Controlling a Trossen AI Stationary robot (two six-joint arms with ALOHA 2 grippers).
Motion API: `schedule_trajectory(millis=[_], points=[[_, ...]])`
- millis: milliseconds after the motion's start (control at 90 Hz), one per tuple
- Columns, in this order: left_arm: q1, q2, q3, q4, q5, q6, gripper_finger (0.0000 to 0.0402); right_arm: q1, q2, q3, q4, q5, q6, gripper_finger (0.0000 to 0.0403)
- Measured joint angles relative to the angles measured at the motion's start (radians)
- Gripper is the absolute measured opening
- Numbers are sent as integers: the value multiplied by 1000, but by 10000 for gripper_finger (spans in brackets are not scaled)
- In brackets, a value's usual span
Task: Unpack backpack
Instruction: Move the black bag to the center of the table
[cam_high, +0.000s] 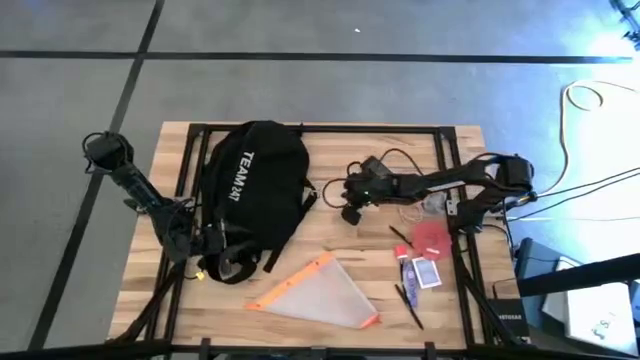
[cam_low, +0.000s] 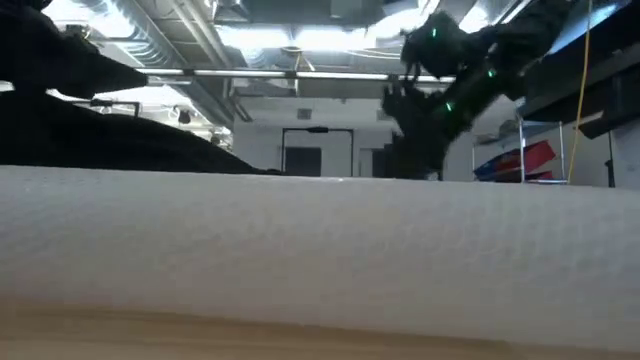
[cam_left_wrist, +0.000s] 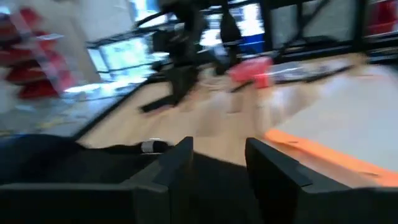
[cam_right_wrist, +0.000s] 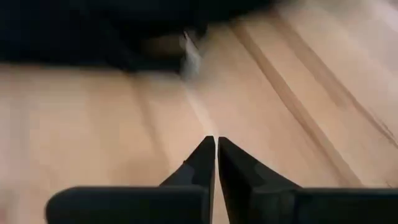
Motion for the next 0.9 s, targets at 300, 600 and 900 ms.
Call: schedule_trajectory(millis=[300, 600, 900], points=[[-10, 0, 0, 100, -77, 71, 131, 116, 169, 185, 239, 44, -254, 98], [-60, -1, 1, 97, -44, 66, 131, 116, 458, 514, 141, 14, -314, 272], [-82, 0, 1, 88, -50, 54, 131, 120, 613, 692, 56, -224, -282, 300]])
